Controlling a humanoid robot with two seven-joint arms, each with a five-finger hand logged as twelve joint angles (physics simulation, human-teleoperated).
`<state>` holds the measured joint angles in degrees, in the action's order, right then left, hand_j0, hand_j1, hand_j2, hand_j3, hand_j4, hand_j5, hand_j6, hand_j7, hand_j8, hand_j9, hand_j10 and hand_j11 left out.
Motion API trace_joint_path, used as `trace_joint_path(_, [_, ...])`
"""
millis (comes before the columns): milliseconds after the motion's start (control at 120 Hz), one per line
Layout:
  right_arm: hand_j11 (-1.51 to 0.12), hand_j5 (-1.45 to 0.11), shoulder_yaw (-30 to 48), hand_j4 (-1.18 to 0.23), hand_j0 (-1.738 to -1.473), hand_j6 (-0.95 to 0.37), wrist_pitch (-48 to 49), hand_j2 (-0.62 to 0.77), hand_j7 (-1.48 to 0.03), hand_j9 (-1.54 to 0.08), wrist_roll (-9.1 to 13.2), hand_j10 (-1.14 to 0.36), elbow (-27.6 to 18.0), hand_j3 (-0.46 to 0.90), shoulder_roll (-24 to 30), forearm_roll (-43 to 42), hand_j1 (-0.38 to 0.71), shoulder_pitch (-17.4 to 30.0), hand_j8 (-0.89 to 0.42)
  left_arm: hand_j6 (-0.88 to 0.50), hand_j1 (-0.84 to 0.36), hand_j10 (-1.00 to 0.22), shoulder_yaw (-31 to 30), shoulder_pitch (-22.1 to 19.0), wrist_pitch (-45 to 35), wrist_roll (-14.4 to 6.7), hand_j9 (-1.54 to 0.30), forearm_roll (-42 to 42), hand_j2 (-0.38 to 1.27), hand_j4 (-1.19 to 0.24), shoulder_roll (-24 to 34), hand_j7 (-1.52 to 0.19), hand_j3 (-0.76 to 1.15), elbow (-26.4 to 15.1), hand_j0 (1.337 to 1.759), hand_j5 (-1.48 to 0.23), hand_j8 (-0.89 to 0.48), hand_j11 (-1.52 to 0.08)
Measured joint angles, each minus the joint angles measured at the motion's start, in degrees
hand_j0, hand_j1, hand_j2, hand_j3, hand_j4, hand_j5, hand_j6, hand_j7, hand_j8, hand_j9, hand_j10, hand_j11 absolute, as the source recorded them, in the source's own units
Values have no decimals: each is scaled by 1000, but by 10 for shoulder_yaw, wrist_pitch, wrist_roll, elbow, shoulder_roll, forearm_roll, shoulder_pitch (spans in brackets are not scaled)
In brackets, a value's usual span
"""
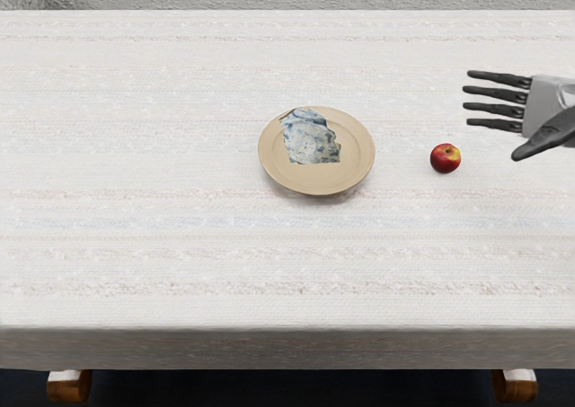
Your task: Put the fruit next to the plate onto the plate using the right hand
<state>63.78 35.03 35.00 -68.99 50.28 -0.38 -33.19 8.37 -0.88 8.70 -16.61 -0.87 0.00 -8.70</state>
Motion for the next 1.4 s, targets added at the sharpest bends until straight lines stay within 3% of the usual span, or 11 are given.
trace_joint_path(192, [0,0,-2,0,-1658,2,0,1,0,0,0,2,4,0,-10,-28,-349,-12,2,-10,337,-10,0,0,0,0,-13,0,2,-10,0,-13,0,0,1658,-13,-10,-13])
trace_joint_path(258, [0,0,-32,0,-1658,2,0,1,0,0,0,2,19,0,-31,-50,-349,-56,2,-10,337,-10,0,0,0,0,-13,0,2,-10,0,-13,0,0,1658,-13,-10,-13])
trace_joint_path(325, [0,0,-117,0,-1658,2,0,1,0,0,0,1,37,0,-45,-78,-349,-120,2,-10,337,-10,0,0,0,0,-13,0,2,-10,0,-13,0,0,1658,-13,-10,-13])
trace_joint_path(383, [0,0,-167,0,-1658,1,0,1,0,0,0,1,79,0,-61,-117,-349,-171,1,-10,337,-10,0,0,0,0,-13,0,2,-10,0,-13,0,0,1658,-13,-10,-13])
trace_joint_path(533, [-8,-8,-216,-6,-1658,-5,0,-1,-8,-8,0,-5,134,0,-95,-215,-342,-237,-5,-10,337,-10,0,0,0,0,-13,0,2,-10,0,-13,0,0,1658,-13,-10,-13])
trace_joint_path(667, [-25,-25,-267,-20,-1658,-20,-87,-3,-25,-25,0,-19,132,0,-150,-329,-327,-253,-20,-10,337,-10,0,0,0,0,-13,0,2,-10,0,-13,0,0,1658,-13,-10,-13])
trace_joint_path(850, [-35,-35,-337,-28,-1658,-29,-274,-5,-35,-35,0,-28,113,0,-173,-442,-318,-263,-28,-10,337,-10,0,0,0,0,-13,0,2,-10,0,-13,0,0,1658,-13,-10,-13])
trace_joint_path(1058, [-39,-39,-451,-32,-1658,-33,-392,-5,-39,-39,0,-32,116,0,-202,-471,-314,-291,-33,-10,337,-10,0,0,0,0,-13,0,2,-10,0,-13,0,0,1658,-13,-10,-13])
trace_joint_path(1258, [-86,-86,-507,-68,-1658,-70,-469,-12,-85,-86,0,-68,189,0,-272,-474,-271,-295,-69,-10,337,-10,0,0,0,0,-13,0,2,-10,0,-13,0,0,1658,-13,-10,-13])
trace_joint_path(1400, [-127,-127,-540,-100,-1658,-101,-530,-18,-127,-127,0,-100,210,0,-287,-475,-233,-305,-101,-10,337,-10,0,0,0,0,-13,0,2,-10,0,-13,0,0,1658,-13,-10,-13])
